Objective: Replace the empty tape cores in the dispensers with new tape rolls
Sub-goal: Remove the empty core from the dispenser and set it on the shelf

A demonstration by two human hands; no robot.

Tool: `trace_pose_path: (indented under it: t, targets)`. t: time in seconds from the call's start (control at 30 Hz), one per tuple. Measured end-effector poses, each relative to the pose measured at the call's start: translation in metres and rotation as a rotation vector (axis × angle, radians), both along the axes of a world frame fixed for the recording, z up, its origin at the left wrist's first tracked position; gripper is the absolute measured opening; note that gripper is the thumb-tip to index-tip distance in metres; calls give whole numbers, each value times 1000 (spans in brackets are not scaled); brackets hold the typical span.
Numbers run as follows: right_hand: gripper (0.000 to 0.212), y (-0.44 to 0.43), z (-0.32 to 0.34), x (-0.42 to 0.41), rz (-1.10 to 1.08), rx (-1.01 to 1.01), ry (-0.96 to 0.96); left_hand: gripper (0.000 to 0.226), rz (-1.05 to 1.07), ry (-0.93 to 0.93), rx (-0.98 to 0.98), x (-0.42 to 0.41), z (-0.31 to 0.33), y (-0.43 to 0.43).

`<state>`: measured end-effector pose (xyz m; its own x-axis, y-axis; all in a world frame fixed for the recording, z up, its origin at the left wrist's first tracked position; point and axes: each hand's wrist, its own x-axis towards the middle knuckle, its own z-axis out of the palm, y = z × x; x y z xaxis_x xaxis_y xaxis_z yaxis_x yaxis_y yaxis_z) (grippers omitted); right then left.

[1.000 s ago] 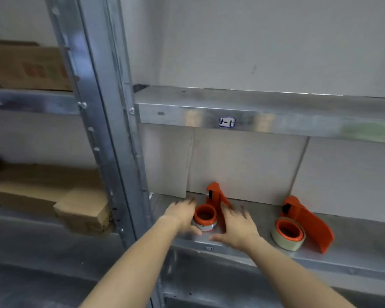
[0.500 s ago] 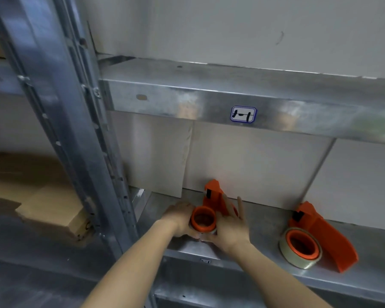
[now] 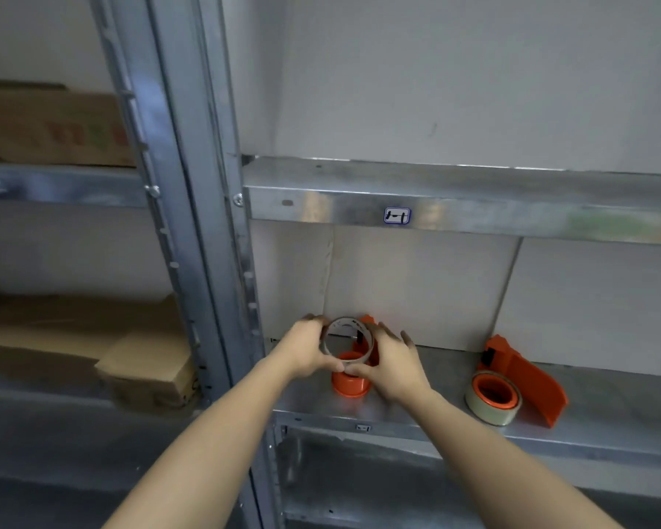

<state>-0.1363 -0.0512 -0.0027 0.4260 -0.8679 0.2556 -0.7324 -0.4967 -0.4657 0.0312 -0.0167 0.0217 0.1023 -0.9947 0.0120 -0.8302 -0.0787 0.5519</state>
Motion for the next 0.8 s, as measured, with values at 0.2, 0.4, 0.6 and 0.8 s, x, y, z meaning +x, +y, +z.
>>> trace_pose_path:
  t: [0.2,0.4,0.6,0.8]
  targets:
    - [82,43,25,-39,-96,-46,-27,79,-114,-1,-66,-36,24,26]
    - [78,70,52,-98,-200,-53,-38,78,-244,7,-113,-91,46,33]
    - [67,80,75,-175,-293,-17,-111,81,-374,-18,-154,-169,68,17]
    - [68,80,86,-290,-392,-30,-96,82,-479,0,-169,-288,71,-6]
